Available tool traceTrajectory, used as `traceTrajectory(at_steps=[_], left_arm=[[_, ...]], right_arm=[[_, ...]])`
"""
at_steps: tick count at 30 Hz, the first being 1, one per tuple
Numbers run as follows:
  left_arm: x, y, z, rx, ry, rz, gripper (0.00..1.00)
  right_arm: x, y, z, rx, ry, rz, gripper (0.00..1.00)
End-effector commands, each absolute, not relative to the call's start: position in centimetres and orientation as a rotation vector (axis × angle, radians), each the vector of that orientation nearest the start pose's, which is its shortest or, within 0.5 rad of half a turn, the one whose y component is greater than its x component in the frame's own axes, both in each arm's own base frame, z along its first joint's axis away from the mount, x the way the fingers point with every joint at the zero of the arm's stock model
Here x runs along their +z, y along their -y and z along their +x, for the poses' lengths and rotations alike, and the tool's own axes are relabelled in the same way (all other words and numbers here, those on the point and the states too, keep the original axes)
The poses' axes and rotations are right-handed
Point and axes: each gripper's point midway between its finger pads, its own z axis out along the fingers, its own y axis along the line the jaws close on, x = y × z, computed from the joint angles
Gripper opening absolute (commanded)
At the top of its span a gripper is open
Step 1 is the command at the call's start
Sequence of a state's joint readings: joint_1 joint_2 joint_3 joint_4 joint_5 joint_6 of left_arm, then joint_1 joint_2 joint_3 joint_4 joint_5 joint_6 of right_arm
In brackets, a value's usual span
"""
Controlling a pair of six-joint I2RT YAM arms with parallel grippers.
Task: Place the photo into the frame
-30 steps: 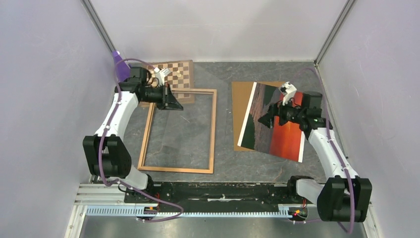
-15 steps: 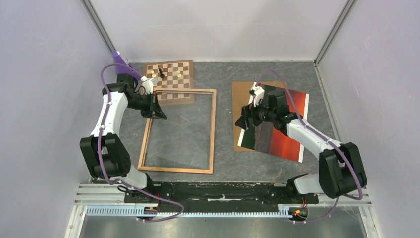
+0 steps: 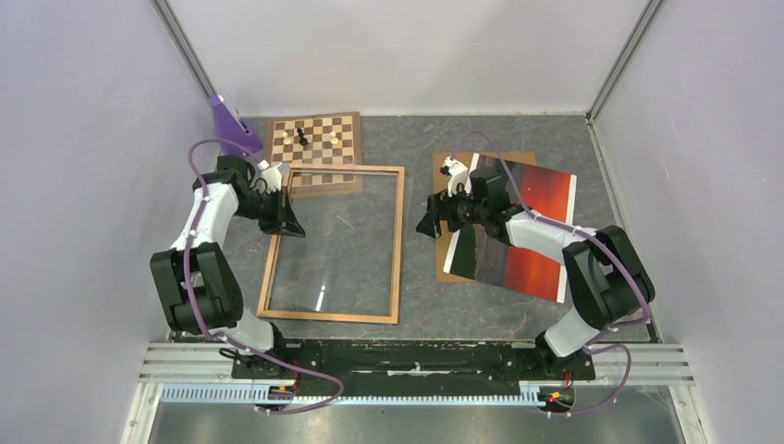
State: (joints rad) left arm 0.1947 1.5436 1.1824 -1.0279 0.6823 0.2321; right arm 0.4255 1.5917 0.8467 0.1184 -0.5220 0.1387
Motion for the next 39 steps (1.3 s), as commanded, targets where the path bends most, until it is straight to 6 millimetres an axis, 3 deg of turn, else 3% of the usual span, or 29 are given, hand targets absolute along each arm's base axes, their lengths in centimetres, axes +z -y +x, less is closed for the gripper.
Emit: traceTrajectory(at_steps=[1,13,39], left_arm=[[13.6,4.7,29.1,-0.823,-2.592,0.125,0.02],[13.8,4.1,29.6,-0.76,-2.54,0.038,0.02],[13.2,3.6,29.0,-0.713,-2.573,0.059,0.02]], right_arm=[[11.9,-26.4,35.1,0.905,-2.046,-0.612,0.87],[12.5,-25.6,34.8,0.849,-2.011,-0.638,0.86],[12.2,-25.1,34.7,0.859,-2.019,-0.636,0.85]])
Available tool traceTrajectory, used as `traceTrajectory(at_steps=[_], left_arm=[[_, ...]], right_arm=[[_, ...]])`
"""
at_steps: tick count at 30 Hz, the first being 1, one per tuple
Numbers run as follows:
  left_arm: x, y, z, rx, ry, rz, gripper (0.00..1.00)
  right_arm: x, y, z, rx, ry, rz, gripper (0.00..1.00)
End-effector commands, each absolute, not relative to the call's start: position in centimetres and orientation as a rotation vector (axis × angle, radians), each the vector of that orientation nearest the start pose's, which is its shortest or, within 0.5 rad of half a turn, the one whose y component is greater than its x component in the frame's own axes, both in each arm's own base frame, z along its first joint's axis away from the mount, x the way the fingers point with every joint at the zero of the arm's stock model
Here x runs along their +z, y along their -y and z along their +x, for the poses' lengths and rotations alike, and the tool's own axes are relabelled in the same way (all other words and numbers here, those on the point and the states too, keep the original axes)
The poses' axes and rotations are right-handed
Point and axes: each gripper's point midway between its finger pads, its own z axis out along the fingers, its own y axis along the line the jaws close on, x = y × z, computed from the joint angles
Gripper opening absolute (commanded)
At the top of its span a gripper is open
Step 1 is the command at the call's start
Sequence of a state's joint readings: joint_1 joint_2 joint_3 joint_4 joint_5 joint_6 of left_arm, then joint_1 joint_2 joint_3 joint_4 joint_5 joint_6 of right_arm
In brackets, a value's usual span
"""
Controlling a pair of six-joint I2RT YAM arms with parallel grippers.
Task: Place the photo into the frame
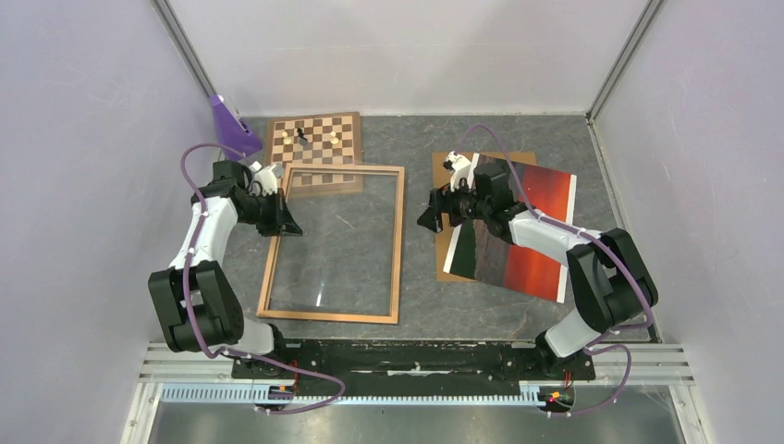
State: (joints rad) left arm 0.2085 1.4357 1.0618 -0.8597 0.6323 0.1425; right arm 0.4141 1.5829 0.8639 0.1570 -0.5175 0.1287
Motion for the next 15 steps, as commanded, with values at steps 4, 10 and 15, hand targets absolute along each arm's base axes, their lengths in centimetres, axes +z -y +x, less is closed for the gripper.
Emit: traceTrajectory(at_steps=[4,10,15], left_arm=[[13.27,3.51,28.96,-0.712,-2.571,0.055,0.02],[13.27,3.44,28.81,-0.704,-2.574,0.066,0.02],[13.26,3.32,28.81,-0.695,-2.579,0.081,0.02]], right_arm=[[12.15,-25.06,34.73,0.861,-2.02,-0.637,0.85],[12.18,-25.14,34.71,0.865,-2.018,-0.642,0.84],[12.16,-25.18,34.63,0.871,-2.02,-0.643,0.84]])
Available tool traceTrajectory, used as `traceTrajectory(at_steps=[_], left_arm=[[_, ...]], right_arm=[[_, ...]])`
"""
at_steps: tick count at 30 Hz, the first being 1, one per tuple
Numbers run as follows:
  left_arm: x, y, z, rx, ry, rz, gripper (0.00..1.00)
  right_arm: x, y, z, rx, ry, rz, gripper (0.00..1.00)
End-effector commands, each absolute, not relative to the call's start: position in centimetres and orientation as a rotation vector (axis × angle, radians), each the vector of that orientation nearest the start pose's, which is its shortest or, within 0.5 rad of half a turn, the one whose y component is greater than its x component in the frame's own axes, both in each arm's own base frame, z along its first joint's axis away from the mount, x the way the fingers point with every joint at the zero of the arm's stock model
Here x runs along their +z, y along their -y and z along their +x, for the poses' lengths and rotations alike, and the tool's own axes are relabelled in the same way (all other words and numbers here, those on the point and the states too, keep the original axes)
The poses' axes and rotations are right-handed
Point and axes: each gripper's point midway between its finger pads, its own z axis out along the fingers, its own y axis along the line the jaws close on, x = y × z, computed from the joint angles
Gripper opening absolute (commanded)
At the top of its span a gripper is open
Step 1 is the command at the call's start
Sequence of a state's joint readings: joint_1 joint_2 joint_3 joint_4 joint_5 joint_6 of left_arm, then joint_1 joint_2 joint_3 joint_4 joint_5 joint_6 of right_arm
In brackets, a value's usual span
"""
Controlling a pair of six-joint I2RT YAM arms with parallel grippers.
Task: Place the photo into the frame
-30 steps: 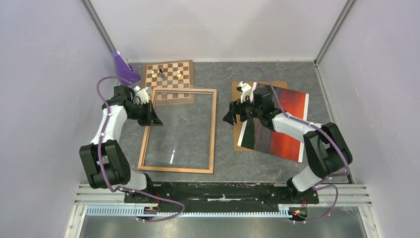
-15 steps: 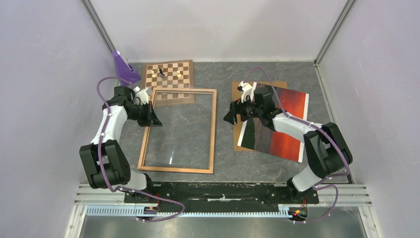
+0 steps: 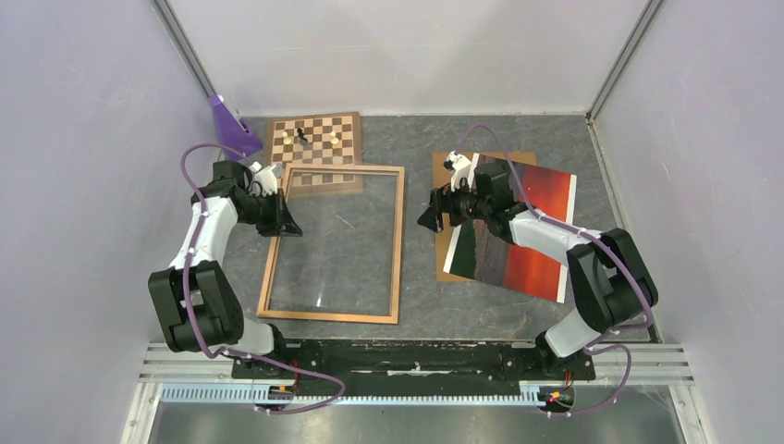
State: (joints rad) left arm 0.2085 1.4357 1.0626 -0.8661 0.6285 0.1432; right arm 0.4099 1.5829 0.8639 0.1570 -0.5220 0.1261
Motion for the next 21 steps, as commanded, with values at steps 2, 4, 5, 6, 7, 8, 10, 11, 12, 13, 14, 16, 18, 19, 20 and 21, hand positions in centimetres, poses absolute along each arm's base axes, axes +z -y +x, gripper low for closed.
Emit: traceTrajectory(at_steps=[2,4,5,6,7,8,10,11,12,13,14,16,18,19,20,21], left_arm=[[13.19,3.22,28.77,-0.688,-2.585,0.089,0.02],[13.13,3.16,28.72,-0.685,-2.589,0.095,0.02],[13.12,3.14,28.7,-0.684,-2.589,0.096,0.02],[13.09,3.13,28.69,-0.682,-2.59,0.101,0.02],[13.04,3.06,28.68,-0.676,-2.591,0.106,0.02],[13.08,3.05,28.64,-0.674,-2.59,0.109,0.02],[13.01,2.97,28.61,-0.666,-2.593,0.117,0.02],[13.03,2.9,28.6,-0.662,-2.594,0.118,0.02],[13.03,2.86,28.6,-0.657,-2.595,0.12,0.02],[13.02,2.84,28.61,-0.656,-2.595,0.119,0.02],[13.04,2.81,28.62,-0.653,-2.593,0.12,0.02],[13.02,2.74,28.71,-0.648,-2.593,0.121,0.02],[13.08,2.66,28.88,-0.64,-2.588,0.122,0.02],[13.07,2.65,28.95,-0.64,-2.587,0.119,0.02],[13.12,2.64,28.99,-0.639,-2.585,0.12,0.02],[13.11,2.63,29.02,-0.639,-2.584,0.12,0.02]], right_arm=[[12.13,-25.14,34.64,0.87,-2.021,-0.643,0.84],[12.13,-25.15,34.63,0.87,-2.021,-0.643,0.84],[12.1,-25.16,34.6,0.87,-2.022,-0.644,0.84],[12.08,-25.14,34.61,0.87,-2.023,-0.643,0.84],[12.08,-25.11,34.64,0.87,-2.023,-0.642,0.84],[12.1,-25.12,34.65,0.87,-2.021,-0.643,0.84],[12.1,-25.16,34.62,0.873,-2.022,-0.644,0.84],[12.09,-25.17,34.65,0.873,-2.022,-0.644,0.84],[12.1,-25.2,34.63,0.874,-2.021,-0.645,0.84],[12.09,-25.16,34.64,0.872,-2.022,-0.645,0.84],[12.1,-25.18,34.62,0.874,-2.022,-0.644,0.84],[12.11,-25.17,34.63,0.875,-2.021,-0.645,0.84],[12.13,-25.21,34.57,0.878,-2.021,-0.648,0.84],[12.14,-25.18,34.57,0.878,-2.022,-0.646,0.84],[12.13,-25.21,34.53,0.879,-2.021,-0.647,0.84],[12.09,-25.19,34.51,0.879,-2.023,-0.647,0.84]])
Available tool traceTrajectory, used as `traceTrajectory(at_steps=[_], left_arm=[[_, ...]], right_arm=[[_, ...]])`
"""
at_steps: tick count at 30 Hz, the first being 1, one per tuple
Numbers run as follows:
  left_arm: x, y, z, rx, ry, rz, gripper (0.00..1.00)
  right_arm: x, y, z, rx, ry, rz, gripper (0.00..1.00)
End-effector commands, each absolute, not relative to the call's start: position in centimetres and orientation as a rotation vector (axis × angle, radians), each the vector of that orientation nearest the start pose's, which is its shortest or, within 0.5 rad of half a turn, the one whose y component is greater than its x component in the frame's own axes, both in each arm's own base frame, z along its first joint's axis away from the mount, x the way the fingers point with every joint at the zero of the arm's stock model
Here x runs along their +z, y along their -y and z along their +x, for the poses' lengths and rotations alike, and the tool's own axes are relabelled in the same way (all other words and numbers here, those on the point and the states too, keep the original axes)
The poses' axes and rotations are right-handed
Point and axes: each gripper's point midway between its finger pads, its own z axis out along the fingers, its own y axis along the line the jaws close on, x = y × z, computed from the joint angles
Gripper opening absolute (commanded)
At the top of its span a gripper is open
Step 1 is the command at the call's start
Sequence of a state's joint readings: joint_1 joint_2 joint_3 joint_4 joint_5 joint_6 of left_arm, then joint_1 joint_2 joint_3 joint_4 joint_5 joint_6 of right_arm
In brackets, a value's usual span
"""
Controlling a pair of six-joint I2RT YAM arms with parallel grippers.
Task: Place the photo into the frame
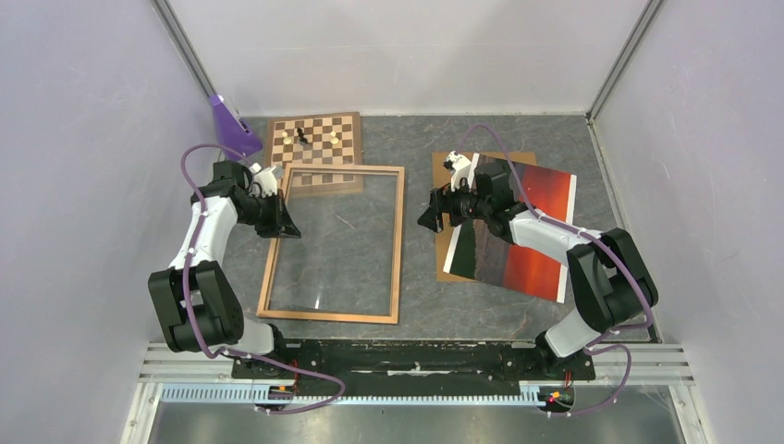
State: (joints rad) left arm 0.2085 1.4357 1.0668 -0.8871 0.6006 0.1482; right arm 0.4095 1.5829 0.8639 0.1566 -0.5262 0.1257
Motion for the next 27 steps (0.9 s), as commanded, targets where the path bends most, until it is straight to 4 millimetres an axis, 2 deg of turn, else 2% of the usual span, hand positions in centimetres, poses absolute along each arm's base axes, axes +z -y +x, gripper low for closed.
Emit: traceTrajectory(at_steps=[1,27], left_arm=[[13.11,2.6,29.02,-0.638,-2.586,0.119,0.02],[13.0,2.41,29.2,-0.62,-2.587,0.14,0.02]], right_arm=[[12.09,-25.2,34.51,0.879,-2.022,-0.647,0.84],[12.03,-25.3,34.45,0.887,-2.023,-0.653,0.83]])
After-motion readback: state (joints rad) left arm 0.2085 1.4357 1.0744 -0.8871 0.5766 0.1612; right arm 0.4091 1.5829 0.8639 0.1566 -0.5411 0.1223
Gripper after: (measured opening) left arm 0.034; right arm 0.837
